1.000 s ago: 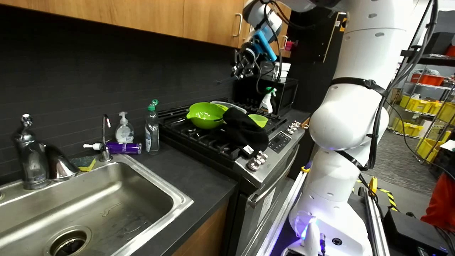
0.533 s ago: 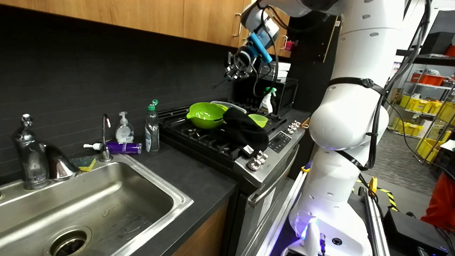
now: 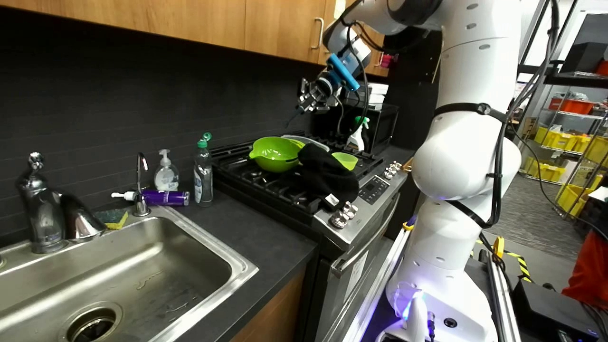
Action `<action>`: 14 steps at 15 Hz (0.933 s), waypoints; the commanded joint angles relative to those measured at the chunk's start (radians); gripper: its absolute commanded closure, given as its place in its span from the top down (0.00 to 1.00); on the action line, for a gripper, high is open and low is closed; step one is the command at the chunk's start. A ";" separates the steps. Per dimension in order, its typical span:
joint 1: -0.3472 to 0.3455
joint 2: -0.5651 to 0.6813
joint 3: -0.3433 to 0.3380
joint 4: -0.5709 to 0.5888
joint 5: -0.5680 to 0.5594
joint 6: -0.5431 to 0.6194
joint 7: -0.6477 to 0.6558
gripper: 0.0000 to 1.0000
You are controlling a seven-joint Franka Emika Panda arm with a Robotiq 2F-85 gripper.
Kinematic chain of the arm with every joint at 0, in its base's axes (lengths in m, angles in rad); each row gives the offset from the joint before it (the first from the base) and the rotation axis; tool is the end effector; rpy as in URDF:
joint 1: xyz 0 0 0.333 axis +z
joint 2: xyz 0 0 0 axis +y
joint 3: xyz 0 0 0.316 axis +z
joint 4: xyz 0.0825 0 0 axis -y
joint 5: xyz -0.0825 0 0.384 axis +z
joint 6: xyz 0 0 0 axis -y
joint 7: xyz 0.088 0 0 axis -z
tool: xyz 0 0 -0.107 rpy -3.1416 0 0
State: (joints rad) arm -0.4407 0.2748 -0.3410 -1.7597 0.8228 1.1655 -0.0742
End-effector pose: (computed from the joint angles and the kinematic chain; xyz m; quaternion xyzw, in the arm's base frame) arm 0.4600 -0.2988 0.4175 -0.7918 0.3146 0.1975 0.4849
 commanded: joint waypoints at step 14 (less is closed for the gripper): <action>-0.092 0.244 0.005 0.318 0.145 -0.106 0.258 0.05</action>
State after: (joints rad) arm -0.5244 0.4980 -0.3421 -1.4911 0.9475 1.0932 0.1243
